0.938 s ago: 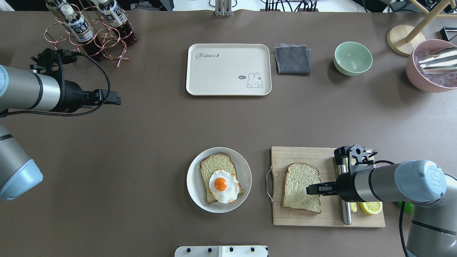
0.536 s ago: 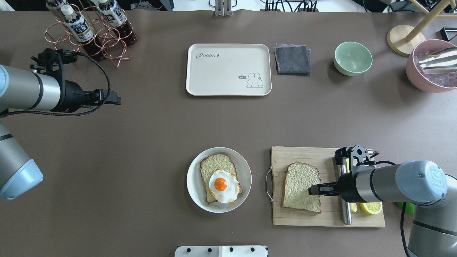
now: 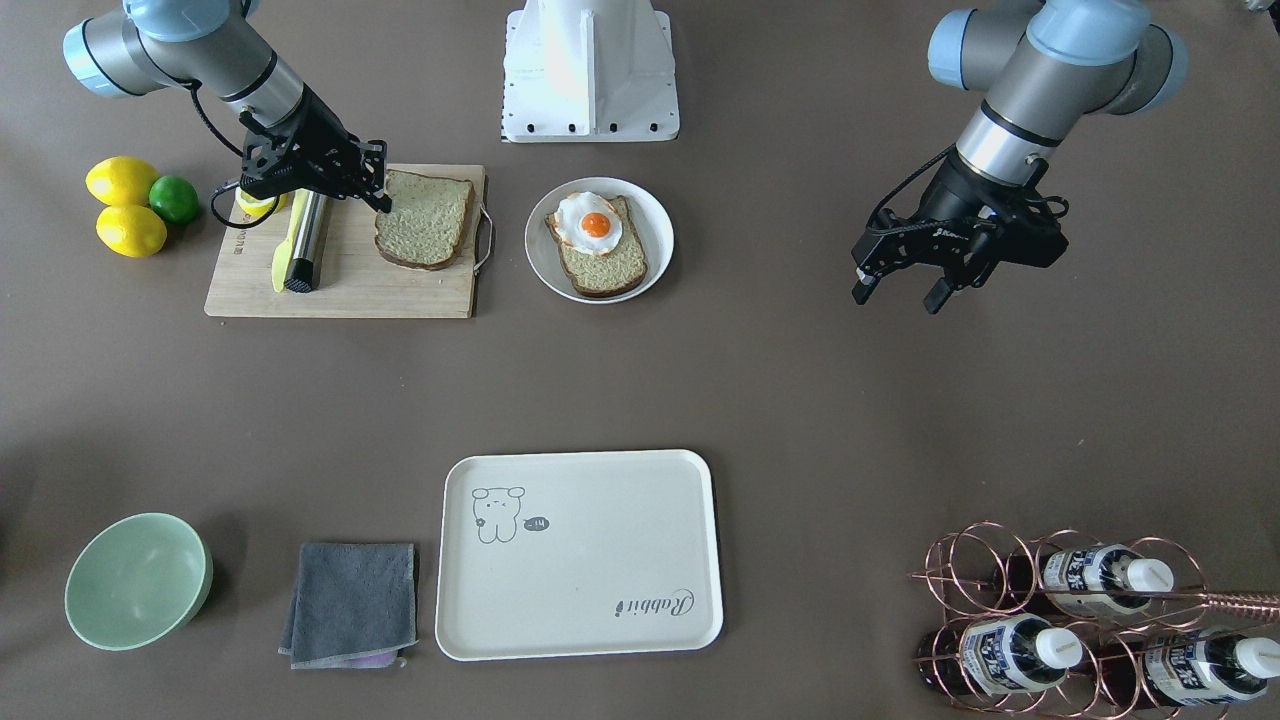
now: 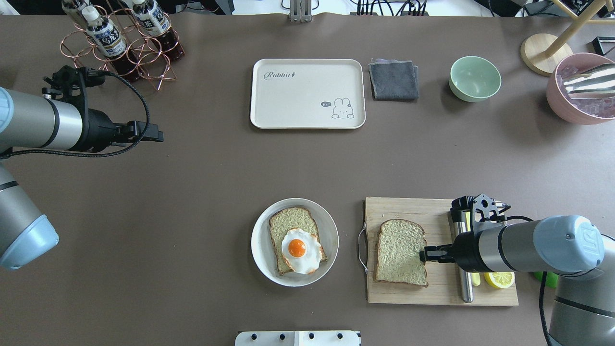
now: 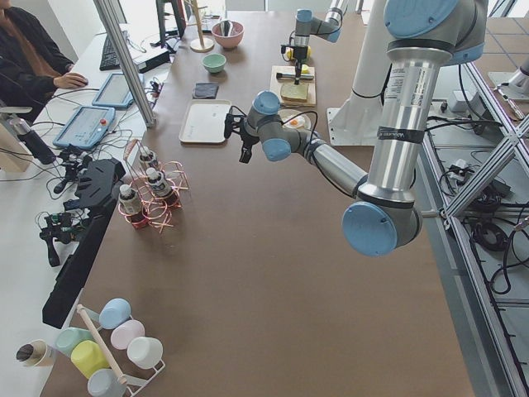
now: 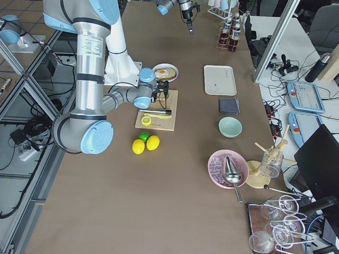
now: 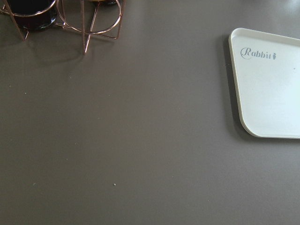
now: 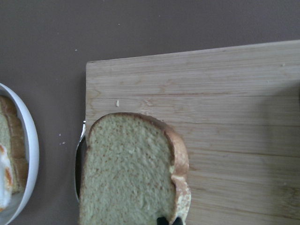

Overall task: Make sandwich and place on tray
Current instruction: 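Lower the right gripper and grasp the bread slice on the cutting board, then lift the bread slice with the right gripper and carry it over the egg plate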

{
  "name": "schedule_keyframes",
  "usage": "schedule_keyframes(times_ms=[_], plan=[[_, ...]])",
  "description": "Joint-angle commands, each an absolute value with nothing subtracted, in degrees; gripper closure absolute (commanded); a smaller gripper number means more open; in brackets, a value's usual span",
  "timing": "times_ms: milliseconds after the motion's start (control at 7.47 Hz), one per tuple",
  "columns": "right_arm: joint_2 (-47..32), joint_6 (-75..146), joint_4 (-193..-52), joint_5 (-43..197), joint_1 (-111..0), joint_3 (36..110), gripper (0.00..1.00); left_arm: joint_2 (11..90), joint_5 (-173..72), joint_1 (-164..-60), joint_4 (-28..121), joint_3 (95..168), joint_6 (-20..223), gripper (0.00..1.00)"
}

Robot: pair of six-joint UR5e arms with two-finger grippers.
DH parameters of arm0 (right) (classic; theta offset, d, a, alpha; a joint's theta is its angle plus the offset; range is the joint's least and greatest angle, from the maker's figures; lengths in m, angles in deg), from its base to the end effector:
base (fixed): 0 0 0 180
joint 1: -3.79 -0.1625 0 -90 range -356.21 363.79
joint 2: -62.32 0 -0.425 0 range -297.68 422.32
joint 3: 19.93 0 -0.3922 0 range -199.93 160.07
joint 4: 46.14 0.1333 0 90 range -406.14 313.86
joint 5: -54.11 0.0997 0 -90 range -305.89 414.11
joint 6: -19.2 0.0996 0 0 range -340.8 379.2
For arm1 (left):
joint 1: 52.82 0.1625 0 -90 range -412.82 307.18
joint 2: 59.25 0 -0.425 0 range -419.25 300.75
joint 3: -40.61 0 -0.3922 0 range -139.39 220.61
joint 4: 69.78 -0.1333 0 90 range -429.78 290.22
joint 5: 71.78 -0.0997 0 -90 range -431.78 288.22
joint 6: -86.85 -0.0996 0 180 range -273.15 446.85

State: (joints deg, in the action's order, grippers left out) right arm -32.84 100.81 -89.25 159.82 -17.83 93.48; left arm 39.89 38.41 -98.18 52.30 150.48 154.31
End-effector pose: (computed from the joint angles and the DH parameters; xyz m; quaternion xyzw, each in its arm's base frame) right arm -0.3914 -0.2695 0.4128 0.0268 -0.5449 0.0231 0.8377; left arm 0.3094 -0.4541 0.3498 0.1542 0.4994 -0.0804 0.8488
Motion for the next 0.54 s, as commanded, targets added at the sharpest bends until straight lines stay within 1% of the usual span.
schedule_keyframes(times_ms=[0,134,402], plan=[[-32.69,102.26,-89.03,164.21,-20.37,98.09,1.00,39.89,38.43,-98.09,52.30,150.39,154.18,0.02],[-32.17,102.34,-87.03,164.84,-20.82,99.24,1.00,39.89,38.43,-98.17,52.30,150.38,154.18,0.02],[-29.98,110.66,-75.73,165.73,-20.73,95.49,1.00,39.89,38.43,-98.09,52.30,150.21,154.18,0.02]])
